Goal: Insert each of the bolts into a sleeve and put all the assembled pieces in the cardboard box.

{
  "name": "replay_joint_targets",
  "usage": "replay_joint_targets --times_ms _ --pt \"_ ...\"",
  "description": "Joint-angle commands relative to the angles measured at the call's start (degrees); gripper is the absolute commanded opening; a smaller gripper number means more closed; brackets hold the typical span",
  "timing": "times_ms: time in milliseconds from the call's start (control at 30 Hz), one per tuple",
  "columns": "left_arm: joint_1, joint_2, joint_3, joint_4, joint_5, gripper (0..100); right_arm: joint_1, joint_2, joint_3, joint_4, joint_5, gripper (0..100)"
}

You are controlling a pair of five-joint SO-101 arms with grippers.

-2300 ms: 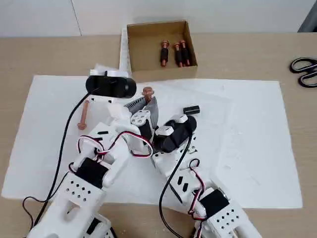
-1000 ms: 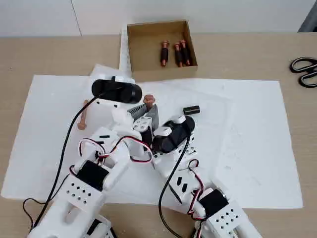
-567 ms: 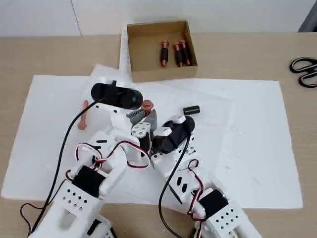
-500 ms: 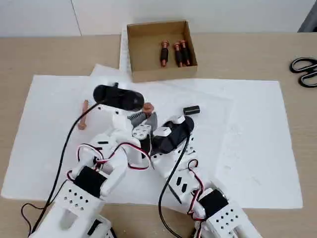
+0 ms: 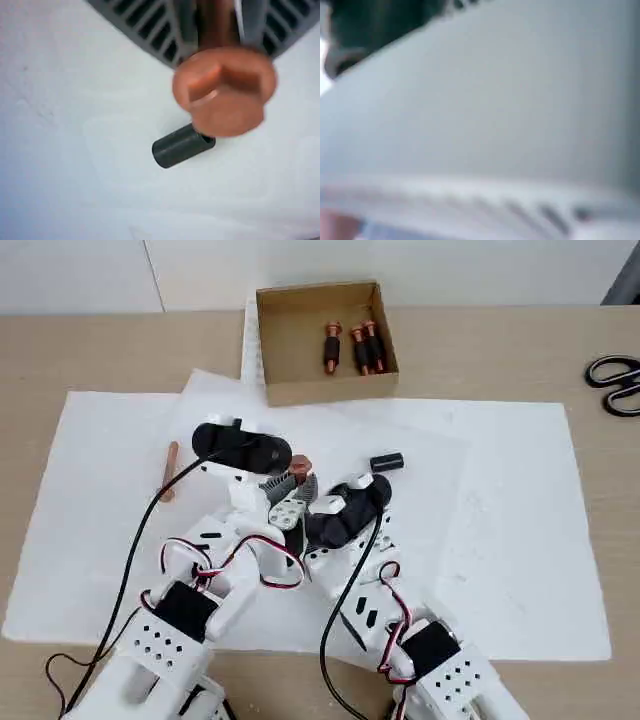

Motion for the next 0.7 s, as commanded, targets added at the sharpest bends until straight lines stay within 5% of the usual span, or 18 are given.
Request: replay_joint_targets --times_ms 0,667 --pt "-0.35 -0.09 0.48 0.7 -1.14 1 0.13 -1.36 -1.14 -1.71 -0.35 0.3" --pt "2.37 -0.44 0.22 3.96 -1.23 2 0.13 -1.36 -1.14 -1.71 -0.35 0.3"
